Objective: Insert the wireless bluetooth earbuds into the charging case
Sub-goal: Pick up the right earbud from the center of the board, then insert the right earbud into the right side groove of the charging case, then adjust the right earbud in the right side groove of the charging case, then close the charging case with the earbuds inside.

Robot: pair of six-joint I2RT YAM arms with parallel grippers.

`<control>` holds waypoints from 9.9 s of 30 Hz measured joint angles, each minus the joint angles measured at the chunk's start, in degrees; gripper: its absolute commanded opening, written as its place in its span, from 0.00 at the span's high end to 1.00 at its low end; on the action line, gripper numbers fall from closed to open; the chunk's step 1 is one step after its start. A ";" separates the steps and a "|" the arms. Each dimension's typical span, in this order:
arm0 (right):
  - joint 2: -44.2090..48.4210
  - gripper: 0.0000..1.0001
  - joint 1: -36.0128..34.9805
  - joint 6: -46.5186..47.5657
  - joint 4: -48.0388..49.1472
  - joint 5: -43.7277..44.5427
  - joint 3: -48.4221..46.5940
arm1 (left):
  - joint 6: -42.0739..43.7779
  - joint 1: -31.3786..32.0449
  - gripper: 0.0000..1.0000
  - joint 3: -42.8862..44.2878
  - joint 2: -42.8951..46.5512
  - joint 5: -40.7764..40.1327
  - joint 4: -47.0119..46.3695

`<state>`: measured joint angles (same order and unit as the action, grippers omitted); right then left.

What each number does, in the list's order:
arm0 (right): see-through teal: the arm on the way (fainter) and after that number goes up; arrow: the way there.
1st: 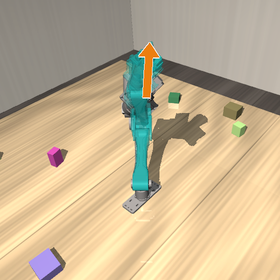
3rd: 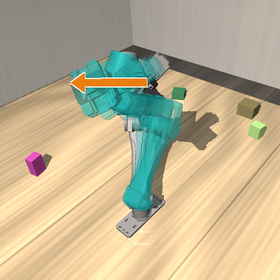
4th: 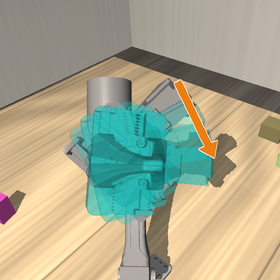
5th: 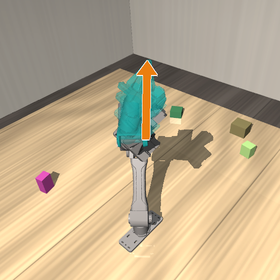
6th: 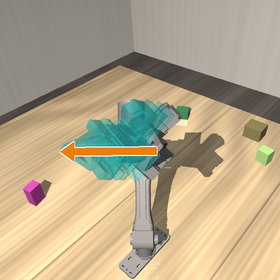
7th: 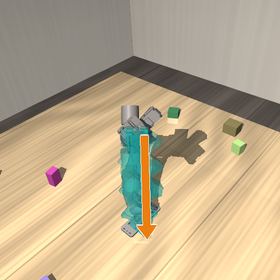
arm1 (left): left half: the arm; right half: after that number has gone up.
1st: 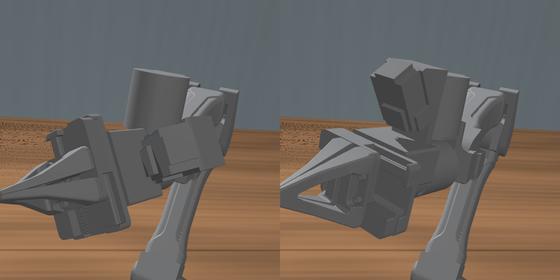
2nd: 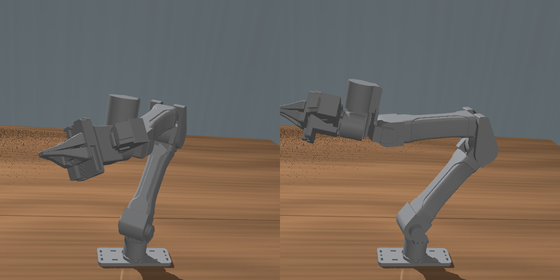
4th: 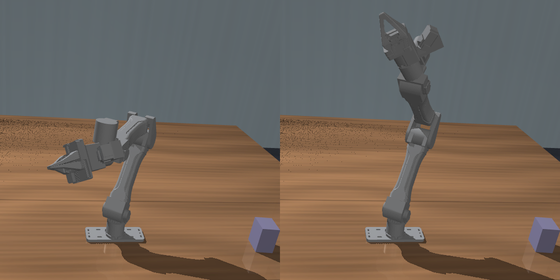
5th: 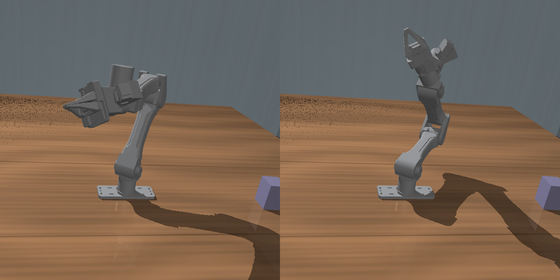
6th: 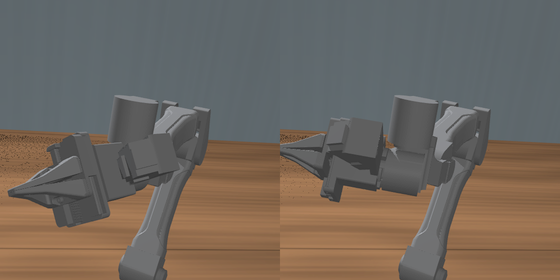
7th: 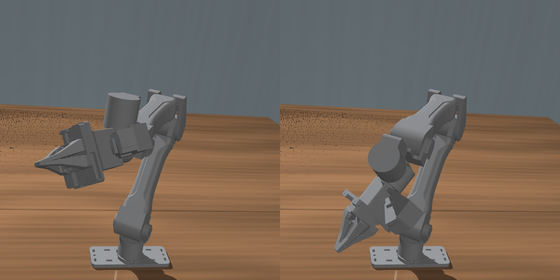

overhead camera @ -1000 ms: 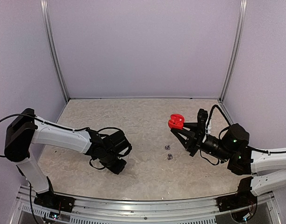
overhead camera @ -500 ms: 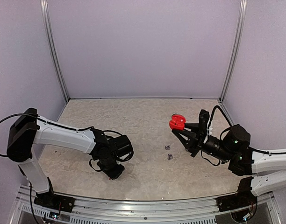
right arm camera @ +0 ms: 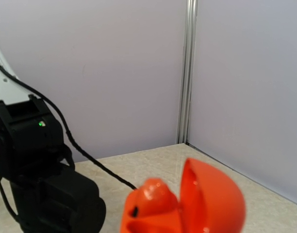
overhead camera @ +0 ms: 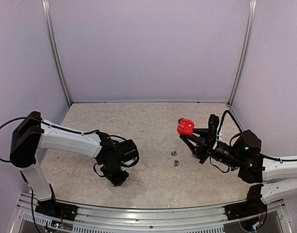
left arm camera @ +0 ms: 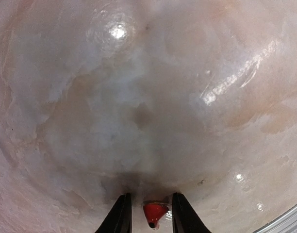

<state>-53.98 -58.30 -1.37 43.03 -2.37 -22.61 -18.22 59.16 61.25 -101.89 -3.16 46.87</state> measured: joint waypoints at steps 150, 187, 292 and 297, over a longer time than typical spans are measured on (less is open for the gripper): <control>-17.84 1.00 -1.46 3.23 -7.85 -14.64 -13.27 | 27.80 13.53 0.77 -2.62 24.13 -7.23 -53.66; -17.81 1.00 -1.46 2.05 -5.88 -15.98 -12.35 | 30.03 13.88 0.52 -3.04 31.34 -6.34 -54.90; -17.49 1.00 -1.73 -0.74 -6.32 -30.86 -13.68 | 41.07 13.70 0.12 -13.18 34.25 16.04 -58.16; -17.49 1.00 -1.49 -1.40 -6.29 -30.75 -13.68 | 41.38 14.03 0.02 -13.84 34.25 14.78 -59.30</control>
<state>-71.46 -59.79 -2.76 36.73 -33.12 -36.29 23.16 73.19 47.42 -67.64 11.62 -12.43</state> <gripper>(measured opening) 0.205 0.915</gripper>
